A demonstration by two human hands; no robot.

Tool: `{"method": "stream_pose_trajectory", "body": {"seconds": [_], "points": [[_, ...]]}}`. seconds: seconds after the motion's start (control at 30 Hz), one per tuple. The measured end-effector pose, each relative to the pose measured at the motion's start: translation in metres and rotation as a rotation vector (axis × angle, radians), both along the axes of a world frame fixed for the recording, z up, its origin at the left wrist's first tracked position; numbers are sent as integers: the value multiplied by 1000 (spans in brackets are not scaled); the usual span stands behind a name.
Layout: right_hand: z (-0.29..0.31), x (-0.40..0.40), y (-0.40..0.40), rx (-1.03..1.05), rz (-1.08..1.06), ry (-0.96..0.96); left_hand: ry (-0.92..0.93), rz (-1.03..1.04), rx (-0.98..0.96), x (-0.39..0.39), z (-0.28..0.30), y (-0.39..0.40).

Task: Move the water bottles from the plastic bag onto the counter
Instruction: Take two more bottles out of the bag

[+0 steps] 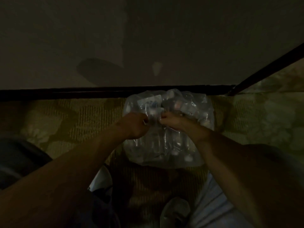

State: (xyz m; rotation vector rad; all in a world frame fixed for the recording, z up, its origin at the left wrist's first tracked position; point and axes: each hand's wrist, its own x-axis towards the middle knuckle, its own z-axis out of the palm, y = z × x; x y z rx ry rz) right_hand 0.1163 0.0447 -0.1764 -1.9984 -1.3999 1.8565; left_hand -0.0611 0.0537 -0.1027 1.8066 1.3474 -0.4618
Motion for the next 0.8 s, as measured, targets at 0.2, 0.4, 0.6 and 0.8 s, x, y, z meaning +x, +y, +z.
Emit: {"method": "stream_pose_trajectory", "body": {"seconds": [0.2,0.4,0.6,0.8], "points": [[2,-1,-1,-63,-124,95,19,-43,1,-3,-4,-7],[18,22,-9,-22,-346,212,4,-64,-34,0,2,-4],[76,27,1,466,-87,-184,-88,110,78,24,10,2],[131,31,8,659,-287,-102,-580,371,-30,43,27,1]]}}
